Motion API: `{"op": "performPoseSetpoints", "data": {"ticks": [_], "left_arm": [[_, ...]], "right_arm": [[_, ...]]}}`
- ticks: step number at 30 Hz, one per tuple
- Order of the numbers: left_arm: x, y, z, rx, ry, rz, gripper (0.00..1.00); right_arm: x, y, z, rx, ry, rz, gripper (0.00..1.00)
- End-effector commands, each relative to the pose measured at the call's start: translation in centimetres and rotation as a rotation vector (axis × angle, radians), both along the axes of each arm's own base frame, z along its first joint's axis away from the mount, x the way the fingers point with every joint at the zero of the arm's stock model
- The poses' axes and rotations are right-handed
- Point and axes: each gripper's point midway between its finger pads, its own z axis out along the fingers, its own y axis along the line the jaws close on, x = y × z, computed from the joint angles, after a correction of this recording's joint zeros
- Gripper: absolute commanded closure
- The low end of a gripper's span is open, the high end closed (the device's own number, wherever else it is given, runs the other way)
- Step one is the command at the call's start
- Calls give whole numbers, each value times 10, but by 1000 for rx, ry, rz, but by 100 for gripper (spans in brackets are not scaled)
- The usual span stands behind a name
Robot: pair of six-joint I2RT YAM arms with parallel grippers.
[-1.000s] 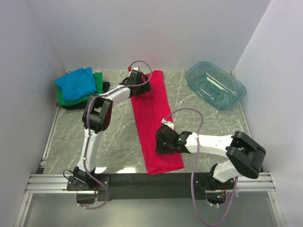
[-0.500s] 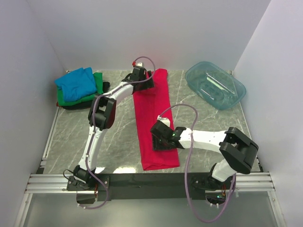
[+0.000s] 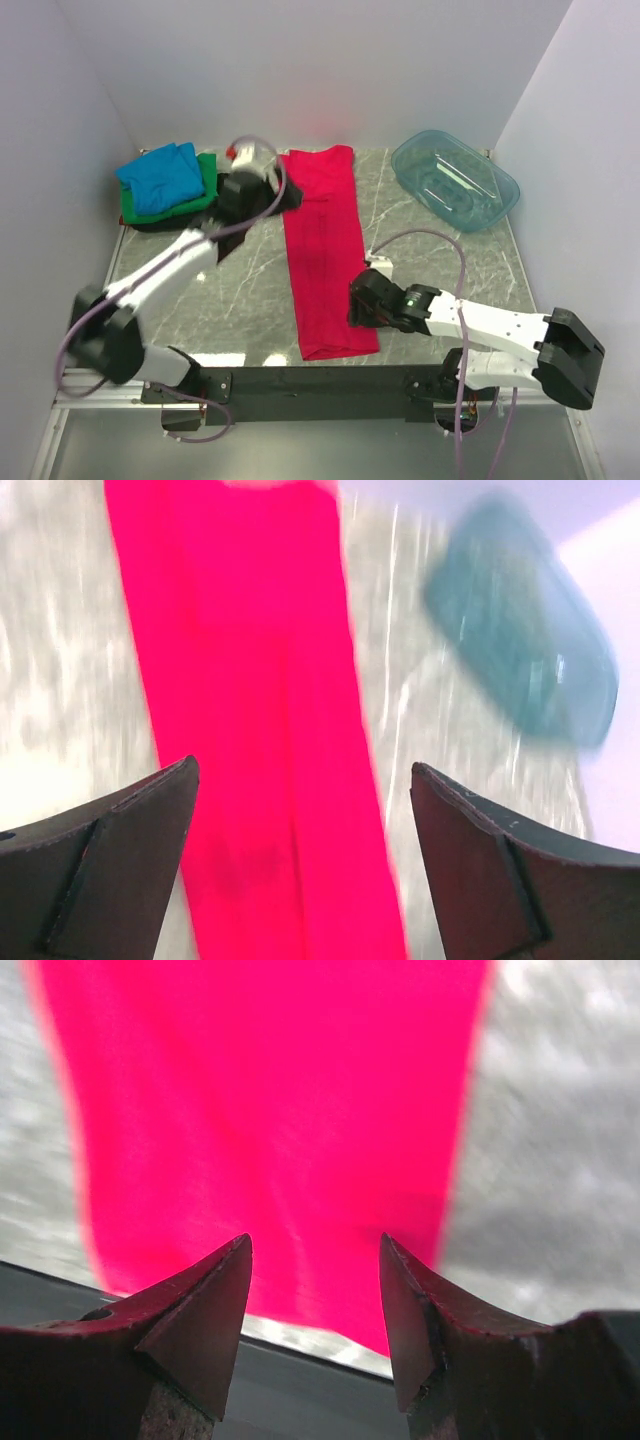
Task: Fold and stack the t-shirts
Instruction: Fold the tshirt
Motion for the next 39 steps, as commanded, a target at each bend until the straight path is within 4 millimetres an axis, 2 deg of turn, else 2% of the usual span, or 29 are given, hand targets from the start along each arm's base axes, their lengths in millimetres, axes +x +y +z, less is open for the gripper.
{"op": "performPoseSetpoints", "data": {"ticks": [1,2,3,5,8,9,11,12,15,18,22,23,27,33,37,39], "left_arm": [[-77,2,-93,31,206,1,8],[-101,5,-119,51,261,-6,8],[-121,-6,-124,34,286,-28,8],[-153,-1,-138,64,329,-27,9],[-188,-7,-140,54,346,-54,9],[-206,-9,-151,58,382,-73,9],[-227,-8,-159,40,411,-92,9],[-241,-13,-161,17,436,-108,9],[-266,-19,-166,-22,471,-139,9],[-279,-21,-174,-19,502,-137,9],[-296,-21,-195,77,565,-130,11],[-301,-27,-191,78,564,-139,11],[-310,-29,-194,152,584,-117,12],[-321,-31,-202,213,614,-106,21],[-326,-33,-207,200,637,-117,36],[-327,-32,-209,200,639,-108,39]], "right_arm": [[-19,-28,-16,-41,43,-61,39],[-24,-34,-20,-40,52,-68,39],[-27,-38,-23,-41,58,-74,39],[-33,-47,-29,-49,71,-86,39],[-38,-51,-34,-38,87,-102,39],[-43,-54,-39,-38,103,-100,39],[-47,-55,-42,-17,114,-111,39],[-49,-56,-43,-9,120,-116,39],[-52,-59,-45,8,121,-128,38],[-53,-56,-45,30,124,-123,39],[-54,-49,-46,39,141,-99,39],[-55,-48,-46,40,143,-96,39],[-56,-47,-45,41,146,-94,39],[-58,-47,-46,55,150,-98,39],[-61,-45,-47,53,158,-92,39],[-62,-46,-47,51,157,-91,39]]}}
